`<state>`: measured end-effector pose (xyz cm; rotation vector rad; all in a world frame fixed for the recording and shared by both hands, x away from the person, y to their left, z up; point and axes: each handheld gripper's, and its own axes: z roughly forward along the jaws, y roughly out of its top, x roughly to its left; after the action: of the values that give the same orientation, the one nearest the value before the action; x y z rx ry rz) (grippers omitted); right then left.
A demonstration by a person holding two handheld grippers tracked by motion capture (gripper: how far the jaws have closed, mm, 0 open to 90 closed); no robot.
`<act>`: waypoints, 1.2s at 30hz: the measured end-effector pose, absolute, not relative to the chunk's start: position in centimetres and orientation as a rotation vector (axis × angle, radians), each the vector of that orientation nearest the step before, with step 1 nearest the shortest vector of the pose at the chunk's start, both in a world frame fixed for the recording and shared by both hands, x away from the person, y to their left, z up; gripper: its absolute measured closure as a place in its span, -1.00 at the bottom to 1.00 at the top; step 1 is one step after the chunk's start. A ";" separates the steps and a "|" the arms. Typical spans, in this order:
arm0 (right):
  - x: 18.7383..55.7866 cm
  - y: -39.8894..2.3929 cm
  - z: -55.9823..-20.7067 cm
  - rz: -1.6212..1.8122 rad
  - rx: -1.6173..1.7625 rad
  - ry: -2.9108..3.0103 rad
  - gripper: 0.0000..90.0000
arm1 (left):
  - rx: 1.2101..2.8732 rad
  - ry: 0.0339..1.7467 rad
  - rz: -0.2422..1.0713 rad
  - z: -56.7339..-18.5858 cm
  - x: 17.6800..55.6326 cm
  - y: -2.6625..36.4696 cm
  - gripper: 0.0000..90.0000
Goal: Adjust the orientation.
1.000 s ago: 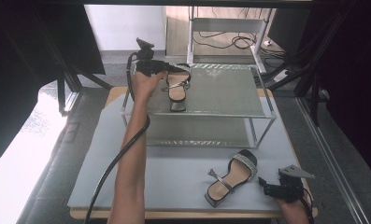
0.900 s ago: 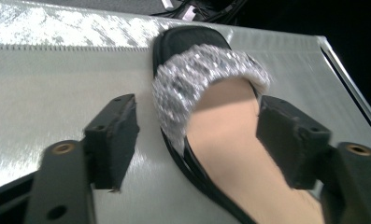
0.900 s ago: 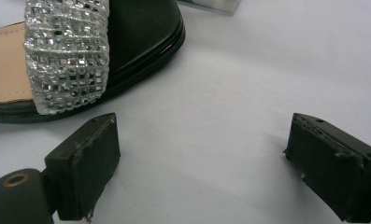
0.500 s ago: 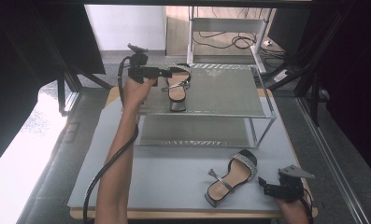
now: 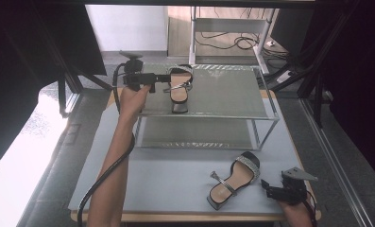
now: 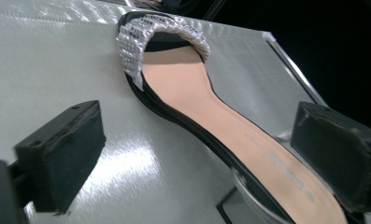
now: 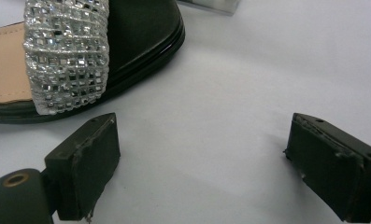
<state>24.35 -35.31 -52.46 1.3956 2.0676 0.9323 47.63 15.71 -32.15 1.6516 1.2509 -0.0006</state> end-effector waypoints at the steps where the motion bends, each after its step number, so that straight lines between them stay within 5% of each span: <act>1: 24.4 -35.3 -52.5 0.932 1.396 2.068 -0.78 | 1.652 1.251 -0.001 -32.2 47.6 15.7 -0.98; 36: 24.3 -35.3 -52.5 0.931 1.397 2.067 -0.78 | 1.674 1.027 -0.037 -32.5 38.6 16.0 -1.00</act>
<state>24.32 -35.30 -52.46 1.3965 2.0673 0.9307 38.61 16.01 -32.50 1.6744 1.0273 -0.0370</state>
